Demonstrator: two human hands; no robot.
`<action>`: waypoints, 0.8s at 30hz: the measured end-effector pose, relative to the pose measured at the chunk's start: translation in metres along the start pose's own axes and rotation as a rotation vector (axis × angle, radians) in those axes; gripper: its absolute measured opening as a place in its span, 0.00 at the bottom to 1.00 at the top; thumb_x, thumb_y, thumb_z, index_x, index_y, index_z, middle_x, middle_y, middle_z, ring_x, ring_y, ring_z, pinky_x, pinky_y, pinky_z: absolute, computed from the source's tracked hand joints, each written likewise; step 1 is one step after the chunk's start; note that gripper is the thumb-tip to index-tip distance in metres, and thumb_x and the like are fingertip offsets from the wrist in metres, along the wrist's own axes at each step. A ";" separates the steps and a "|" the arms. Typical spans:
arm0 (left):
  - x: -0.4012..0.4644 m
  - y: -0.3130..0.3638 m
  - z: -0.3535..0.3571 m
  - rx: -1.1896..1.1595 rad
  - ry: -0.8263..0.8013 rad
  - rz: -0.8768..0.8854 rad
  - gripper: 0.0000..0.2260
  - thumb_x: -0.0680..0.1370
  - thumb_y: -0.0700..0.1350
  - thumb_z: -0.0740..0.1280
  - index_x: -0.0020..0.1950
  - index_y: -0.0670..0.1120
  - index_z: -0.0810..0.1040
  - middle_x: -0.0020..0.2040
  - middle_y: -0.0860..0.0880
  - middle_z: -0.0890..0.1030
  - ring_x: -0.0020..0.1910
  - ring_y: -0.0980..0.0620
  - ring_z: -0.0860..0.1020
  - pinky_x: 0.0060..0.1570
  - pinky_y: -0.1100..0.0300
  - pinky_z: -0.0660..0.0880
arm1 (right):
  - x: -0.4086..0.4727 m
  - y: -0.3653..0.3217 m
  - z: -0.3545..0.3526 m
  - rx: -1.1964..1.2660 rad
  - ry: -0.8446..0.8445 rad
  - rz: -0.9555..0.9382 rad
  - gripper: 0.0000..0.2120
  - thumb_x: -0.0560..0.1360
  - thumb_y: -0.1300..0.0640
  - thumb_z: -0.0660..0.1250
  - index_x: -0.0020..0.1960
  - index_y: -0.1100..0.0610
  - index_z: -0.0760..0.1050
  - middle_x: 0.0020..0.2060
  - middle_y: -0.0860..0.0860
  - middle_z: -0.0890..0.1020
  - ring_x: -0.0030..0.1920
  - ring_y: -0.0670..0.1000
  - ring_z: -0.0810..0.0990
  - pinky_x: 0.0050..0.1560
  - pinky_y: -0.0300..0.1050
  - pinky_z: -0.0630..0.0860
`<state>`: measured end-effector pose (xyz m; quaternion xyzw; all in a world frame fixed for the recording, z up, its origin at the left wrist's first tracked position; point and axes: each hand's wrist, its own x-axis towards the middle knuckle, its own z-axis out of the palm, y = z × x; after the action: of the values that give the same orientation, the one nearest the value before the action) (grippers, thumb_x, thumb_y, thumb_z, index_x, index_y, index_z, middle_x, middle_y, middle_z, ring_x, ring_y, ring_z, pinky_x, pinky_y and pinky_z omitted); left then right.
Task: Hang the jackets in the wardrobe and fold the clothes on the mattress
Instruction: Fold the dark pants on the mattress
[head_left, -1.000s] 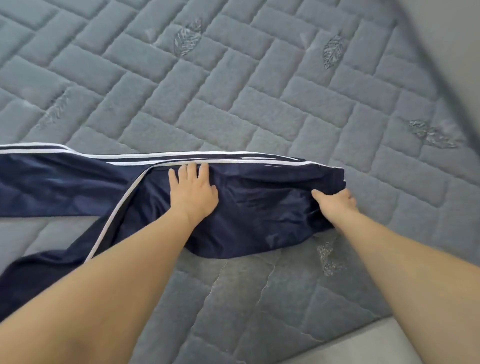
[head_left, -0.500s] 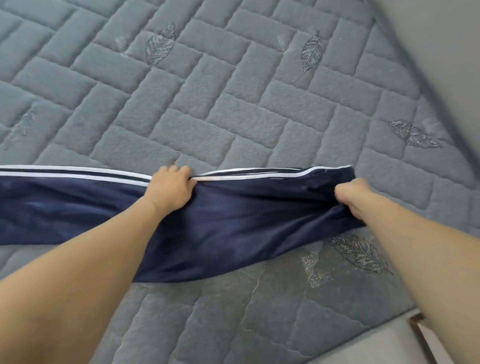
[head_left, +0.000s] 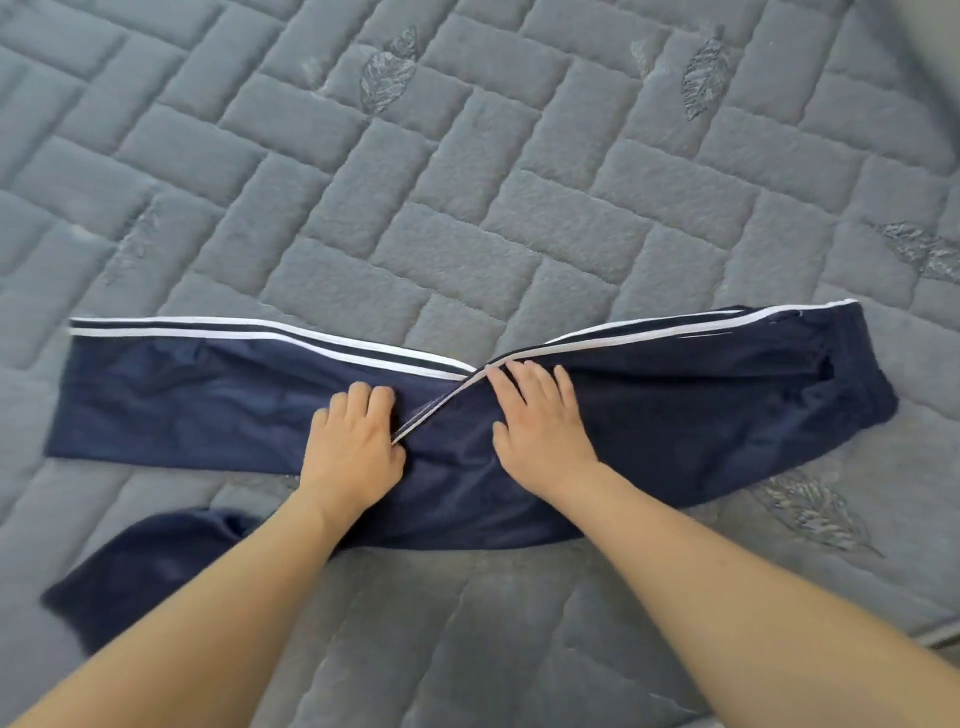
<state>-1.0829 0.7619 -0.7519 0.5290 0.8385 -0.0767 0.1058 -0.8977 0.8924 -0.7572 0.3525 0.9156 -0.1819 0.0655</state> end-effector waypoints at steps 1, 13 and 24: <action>-0.012 -0.016 0.001 0.001 -0.067 -0.079 0.13 0.65 0.44 0.68 0.47 0.44 0.72 0.45 0.43 0.75 0.42 0.38 0.74 0.37 0.51 0.65 | 0.005 -0.011 0.003 -0.021 -0.013 -0.037 0.33 0.74 0.53 0.65 0.77 0.56 0.60 0.74 0.57 0.64 0.75 0.59 0.60 0.75 0.63 0.50; -0.072 -0.148 -0.021 -0.049 -0.517 -0.494 0.13 0.77 0.46 0.62 0.61 0.47 0.76 0.59 0.45 0.80 0.59 0.43 0.79 0.54 0.53 0.75 | 0.071 -0.073 -0.012 -0.330 -0.238 0.188 0.15 0.76 0.58 0.58 0.62 0.57 0.71 0.61 0.56 0.78 0.62 0.59 0.75 0.61 0.51 0.67; 0.025 -0.268 -0.059 0.269 -0.268 -0.316 0.15 0.73 0.47 0.62 0.59 0.45 0.75 0.63 0.43 0.77 0.65 0.41 0.71 0.67 0.44 0.61 | 0.093 -0.067 -0.032 -0.453 -0.436 0.259 0.20 0.75 0.46 0.60 0.64 0.53 0.70 0.64 0.56 0.70 0.66 0.59 0.68 0.66 0.54 0.62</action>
<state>-1.3413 0.6827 -0.6970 0.3859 0.8715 -0.2727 0.1315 -1.0115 0.9167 -0.7317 0.3953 0.8449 -0.0351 0.3587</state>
